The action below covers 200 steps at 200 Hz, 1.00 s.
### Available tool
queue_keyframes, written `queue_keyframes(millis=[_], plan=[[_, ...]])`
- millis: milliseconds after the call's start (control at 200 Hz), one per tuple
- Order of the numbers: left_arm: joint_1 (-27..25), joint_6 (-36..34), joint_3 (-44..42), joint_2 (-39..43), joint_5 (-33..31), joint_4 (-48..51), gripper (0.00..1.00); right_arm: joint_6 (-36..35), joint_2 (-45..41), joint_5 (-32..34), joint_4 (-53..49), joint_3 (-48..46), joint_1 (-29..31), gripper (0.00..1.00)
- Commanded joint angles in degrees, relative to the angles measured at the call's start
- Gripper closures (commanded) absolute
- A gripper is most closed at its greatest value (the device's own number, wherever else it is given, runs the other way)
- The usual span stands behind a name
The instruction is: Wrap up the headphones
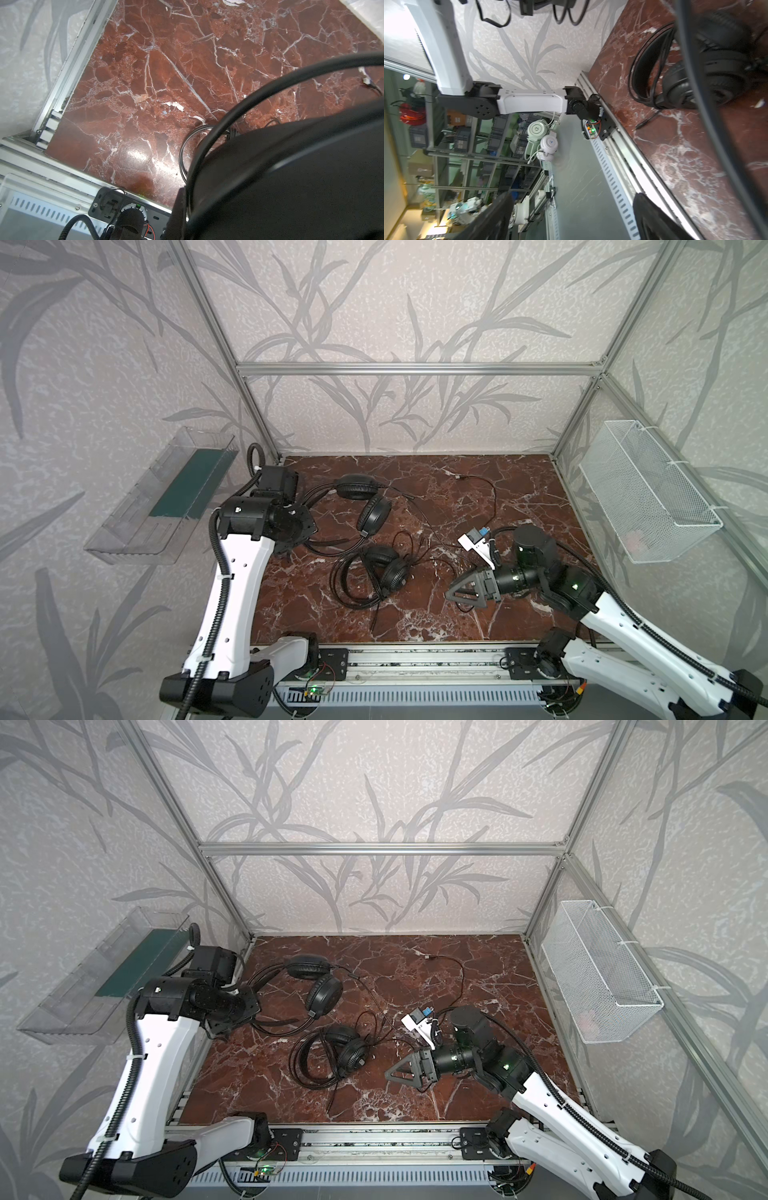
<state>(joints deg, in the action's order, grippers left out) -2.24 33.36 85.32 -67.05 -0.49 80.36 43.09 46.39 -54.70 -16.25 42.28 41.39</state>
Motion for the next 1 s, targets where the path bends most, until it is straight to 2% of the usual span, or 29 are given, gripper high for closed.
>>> queue_keyframes(millis=[0, 190, 320, 385, 480, 580, 675, 785, 840, 950, 995], plan=[[0.1, 0.2, -0.5, 1.7, -4.0, -3.0, 1.00, 5.5, -1.2, -8.6, 0.4, 2.3, 0.0, 0.09], [0.1, 0.7, -1.6, -0.2, -7.5, -5.4, 1.00, 0.3, -4.8, -7.8, -9.1, 3.8, 0.0, 0.09], [0.2, 1.4, -1.8, -1.8, -5.7, -7.5, 1.00, 4.0, -6.3, -9.0, -4.0, 2.0, 0.0, 0.09], [0.2, 1.7, -1.1, -2.8, -3.9, -7.8, 1.00, 0.8, -7.3, -7.9, -5.0, 2.7, 0.0, 0.09], [0.2, 1.9, 0.6, -2.9, -0.5, -7.1, 1.00, -11.3, -9.5, 4.2, -14.5, 6.2, -0.1, 0.08], [0.2, 1.5, 2.6, -1.9, 3.0, -5.4, 1.00, -21.4, -12.1, 16.3, -15.1, 4.4, 0.0, 0.08], [0.2, 1.4, 3.6, -1.2, 6.1, -3.0, 1.00, -22.9, -14.9, 35.4, -7.2, -2.1, -0.1, 0.05], [0.2, 0.7, 4.0, 0.0, 7.8, -0.6, 1.00, -25.6, -14.9, 45.5, 3.7, -8.7, -0.1, 0.05], [0.2, 0.2, 4.0, 0.2, 7.6, 0.6, 1.00, -27.1, -12.8, 44.7, 5.5, -9.1, -0.1, 0.05], [0.2, -0.1, 3.1, 0.9, 9.9, 0.7, 1.00, -28.4, -7.4, 35.6, 5.6, -7.8, 0.0, 0.09], [0.1, -0.2, 3.2, 1.0, 11.3, 0.5, 1.00, -28.8, -6.2, 35.6, 4.4, -7.2, 0.1, 0.12]])
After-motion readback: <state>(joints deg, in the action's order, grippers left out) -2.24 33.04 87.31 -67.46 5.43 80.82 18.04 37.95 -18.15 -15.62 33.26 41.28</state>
